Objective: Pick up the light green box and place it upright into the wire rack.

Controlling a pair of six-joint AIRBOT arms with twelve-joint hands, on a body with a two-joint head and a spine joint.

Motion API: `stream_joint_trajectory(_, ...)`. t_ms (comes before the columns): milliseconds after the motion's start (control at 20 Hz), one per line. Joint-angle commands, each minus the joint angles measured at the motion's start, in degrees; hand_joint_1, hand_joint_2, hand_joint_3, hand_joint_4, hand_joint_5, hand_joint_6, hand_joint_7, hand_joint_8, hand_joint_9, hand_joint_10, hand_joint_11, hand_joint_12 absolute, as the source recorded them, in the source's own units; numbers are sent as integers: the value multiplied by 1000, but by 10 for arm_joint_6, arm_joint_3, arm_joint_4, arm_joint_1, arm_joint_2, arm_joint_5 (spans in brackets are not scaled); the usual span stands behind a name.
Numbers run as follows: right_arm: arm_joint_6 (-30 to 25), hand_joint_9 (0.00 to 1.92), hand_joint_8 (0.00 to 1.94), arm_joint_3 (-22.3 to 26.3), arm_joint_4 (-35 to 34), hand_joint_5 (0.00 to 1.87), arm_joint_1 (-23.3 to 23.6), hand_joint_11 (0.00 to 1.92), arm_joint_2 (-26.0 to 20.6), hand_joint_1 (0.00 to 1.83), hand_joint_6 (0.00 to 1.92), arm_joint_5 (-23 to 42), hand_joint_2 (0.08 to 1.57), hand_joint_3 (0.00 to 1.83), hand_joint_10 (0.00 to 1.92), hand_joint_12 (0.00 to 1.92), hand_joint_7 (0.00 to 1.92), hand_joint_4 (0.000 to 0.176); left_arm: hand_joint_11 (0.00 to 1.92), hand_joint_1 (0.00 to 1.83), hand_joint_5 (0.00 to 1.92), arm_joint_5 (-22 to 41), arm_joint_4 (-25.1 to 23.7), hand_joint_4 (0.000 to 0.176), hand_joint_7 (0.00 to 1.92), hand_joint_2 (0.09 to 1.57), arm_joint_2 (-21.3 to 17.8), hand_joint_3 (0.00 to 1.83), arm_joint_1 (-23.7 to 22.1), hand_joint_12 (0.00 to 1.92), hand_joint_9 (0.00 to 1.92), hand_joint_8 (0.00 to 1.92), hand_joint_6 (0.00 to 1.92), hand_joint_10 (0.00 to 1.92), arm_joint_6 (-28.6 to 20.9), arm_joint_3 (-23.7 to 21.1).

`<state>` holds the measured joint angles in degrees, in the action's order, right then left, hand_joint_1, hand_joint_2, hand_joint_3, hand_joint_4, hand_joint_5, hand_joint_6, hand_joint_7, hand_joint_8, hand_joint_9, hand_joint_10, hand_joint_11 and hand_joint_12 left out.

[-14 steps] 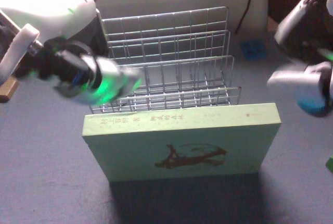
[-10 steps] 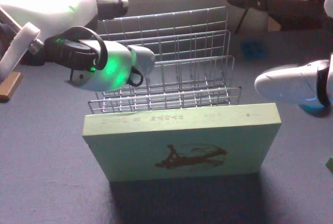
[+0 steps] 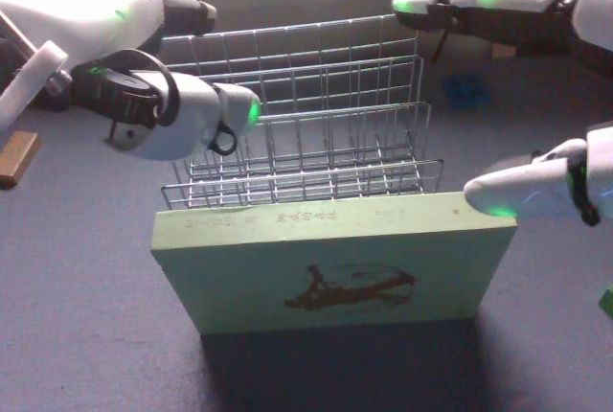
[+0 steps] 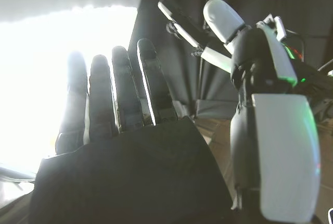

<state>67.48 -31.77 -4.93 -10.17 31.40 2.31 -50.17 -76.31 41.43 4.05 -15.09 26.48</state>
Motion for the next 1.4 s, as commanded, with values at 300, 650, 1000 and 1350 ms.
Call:
stream_joint_trajectory(300, 87, 22, 0, -14, -43, 131, 3, 0, 36, 703, 0, 102, 1040, 1, 0, 477, 83, 7, 0, 104, 294, 22, -74, 67, 296, 1248, -24, 0, -2, 486, 226, 3, 13, 3, 36, 16)
stream_joint_trajectory(650, 173, 16, 0, -20, -92, 120, -11, 0, 56, 779, 0, 147, 1010, 0, 0, 461, 70, 7, 0, 97, 297, 57, -72, 71, 300, 1265, -35, 4, -14, 492, 228, 2, 6, 2, 122, 36)
stream_joint_trajectory(1000, 688, 15, 0, 13, -676, 103, 38, 0, 88, 796, 0, 175, 1026, 1, 0, 439, 59, 7, 0, 113, 298, 69, -72, 71, 307, 1260, -37, 0, -12, 492, 235, 4, 4, 4, 184, 45)
stream_joint_trajectory(1350, 986, 15, 0, 30, -1088, 101, 103, 0, 186, 760, 0, 344, 1050, 10, 0, 438, 58, 6, 0, 115, 305, 86, -72, 71, 318, 1260, -56, 1, -4, 493, 240, 6, 4, 5, 203, 58)
